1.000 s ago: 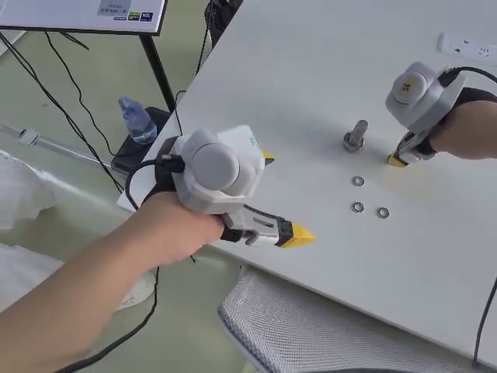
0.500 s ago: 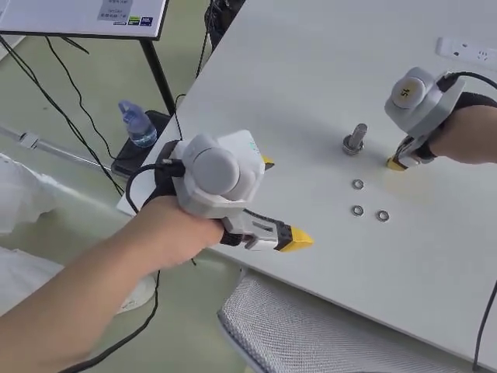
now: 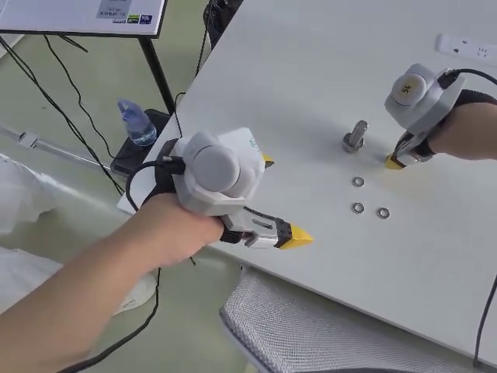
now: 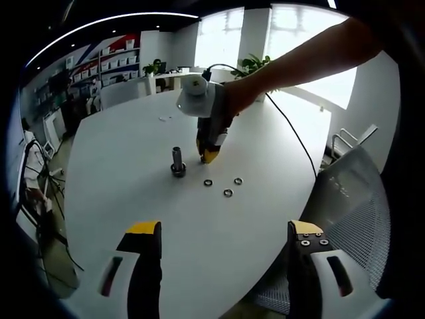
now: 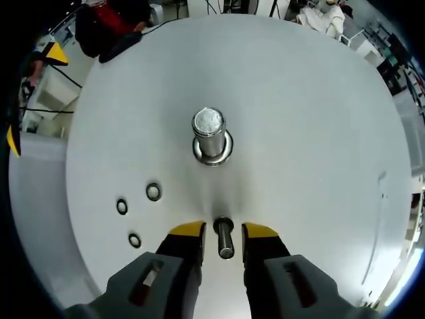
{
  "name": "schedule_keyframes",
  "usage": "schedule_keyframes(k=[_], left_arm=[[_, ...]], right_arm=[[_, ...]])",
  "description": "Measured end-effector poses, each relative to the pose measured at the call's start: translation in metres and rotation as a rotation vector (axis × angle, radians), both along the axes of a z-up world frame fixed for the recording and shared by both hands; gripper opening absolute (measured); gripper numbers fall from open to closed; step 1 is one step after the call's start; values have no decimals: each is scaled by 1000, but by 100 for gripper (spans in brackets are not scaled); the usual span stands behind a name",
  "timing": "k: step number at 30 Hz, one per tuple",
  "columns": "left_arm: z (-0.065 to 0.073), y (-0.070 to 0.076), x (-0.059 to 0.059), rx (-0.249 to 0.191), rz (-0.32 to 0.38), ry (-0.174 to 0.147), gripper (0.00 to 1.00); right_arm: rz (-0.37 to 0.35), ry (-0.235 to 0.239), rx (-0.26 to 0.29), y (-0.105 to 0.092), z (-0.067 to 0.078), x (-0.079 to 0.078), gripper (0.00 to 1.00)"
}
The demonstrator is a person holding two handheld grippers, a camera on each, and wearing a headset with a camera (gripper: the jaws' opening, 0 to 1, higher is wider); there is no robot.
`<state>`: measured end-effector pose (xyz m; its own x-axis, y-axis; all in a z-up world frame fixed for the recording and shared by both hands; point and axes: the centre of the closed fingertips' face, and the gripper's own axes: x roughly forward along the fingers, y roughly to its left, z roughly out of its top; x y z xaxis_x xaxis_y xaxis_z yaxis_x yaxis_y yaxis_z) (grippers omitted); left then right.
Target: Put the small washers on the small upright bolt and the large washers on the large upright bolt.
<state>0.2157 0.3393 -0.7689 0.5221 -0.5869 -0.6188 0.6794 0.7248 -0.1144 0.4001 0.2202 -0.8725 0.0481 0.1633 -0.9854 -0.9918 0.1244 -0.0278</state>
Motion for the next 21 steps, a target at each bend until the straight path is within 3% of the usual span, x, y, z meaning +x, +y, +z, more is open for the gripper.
schedule_keyframes(k=[21], left_arm=[[11,-9,6,2,-38,-20,77]], right_arm=[[-20,20,41,-2,33,-6,26]])
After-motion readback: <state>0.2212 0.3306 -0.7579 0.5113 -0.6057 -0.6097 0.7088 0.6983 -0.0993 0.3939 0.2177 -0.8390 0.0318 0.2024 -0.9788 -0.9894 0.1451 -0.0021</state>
